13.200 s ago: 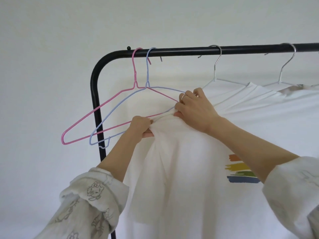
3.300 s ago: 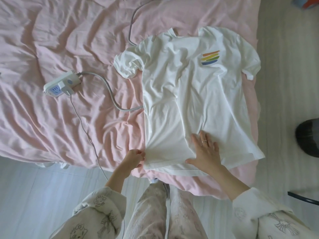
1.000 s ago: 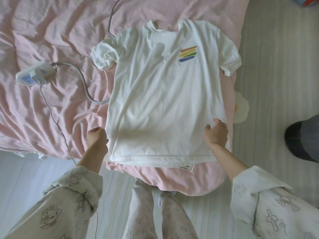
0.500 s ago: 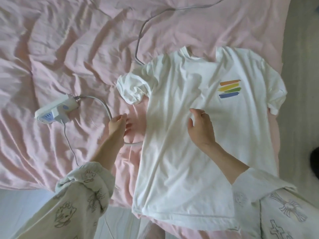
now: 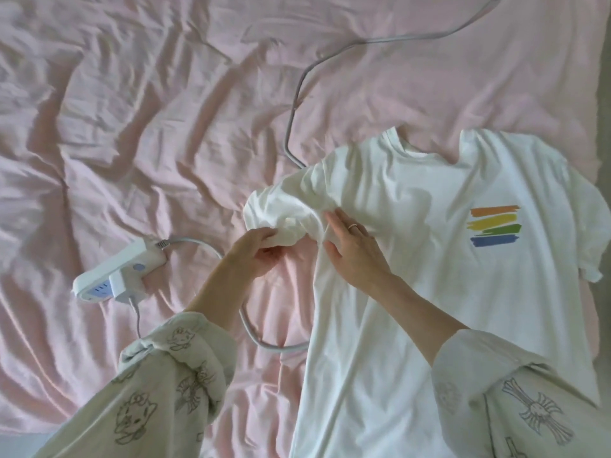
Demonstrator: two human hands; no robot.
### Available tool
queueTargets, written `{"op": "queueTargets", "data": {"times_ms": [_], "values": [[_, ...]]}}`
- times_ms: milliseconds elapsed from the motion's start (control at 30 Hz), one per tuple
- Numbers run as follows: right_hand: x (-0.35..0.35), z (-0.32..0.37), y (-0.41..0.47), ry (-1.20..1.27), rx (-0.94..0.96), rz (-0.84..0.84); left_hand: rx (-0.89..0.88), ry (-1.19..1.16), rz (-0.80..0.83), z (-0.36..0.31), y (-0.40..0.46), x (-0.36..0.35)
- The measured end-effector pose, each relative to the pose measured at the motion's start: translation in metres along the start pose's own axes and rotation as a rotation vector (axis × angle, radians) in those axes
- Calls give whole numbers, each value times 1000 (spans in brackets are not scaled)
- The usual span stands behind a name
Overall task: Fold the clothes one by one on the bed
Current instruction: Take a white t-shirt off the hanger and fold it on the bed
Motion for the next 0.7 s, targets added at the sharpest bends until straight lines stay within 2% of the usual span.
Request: {"op": "queueTargets", "data": {"times_ms": [67,133,200,267,333,467,567,633,700], "values": [[-6,-6,3,-109,-64,89,-186,9,-50,-36,2,16],[-7,-10,5,-162,-94,128,-379,-83,-114,-69,-7,39],[-7,-10,10,-169,-108,141,-463,-133,-197,-86,-14,66],[-6,-10,16,-179,-123,139,-413,-96,-194,-80,-17,72],[-2,-9,20,-167,-138,111,-282,8,-143,-61,-19,60],[9,-5,26,-90,-102,16,-124,23,60,-45,-16,24],[12,-2,30,-49,-63,30,-6,39,186,-42,-12,1],[14,-2,32,-54,-46,29,6,198,164,-43,-9,-7],[13,-1,32,-54,-38,42,-131,292,80,-59,-7,-10]]}}
Point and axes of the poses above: each hand's wrist, its own y-axis towards the middle knuckle, its own x-axis out of the back of the hand, z = x × y, the point moved 10 cm from there along y, towards the middle knuckle, and after that the axes turned 12 degrees about z, right-handed, at the moved point
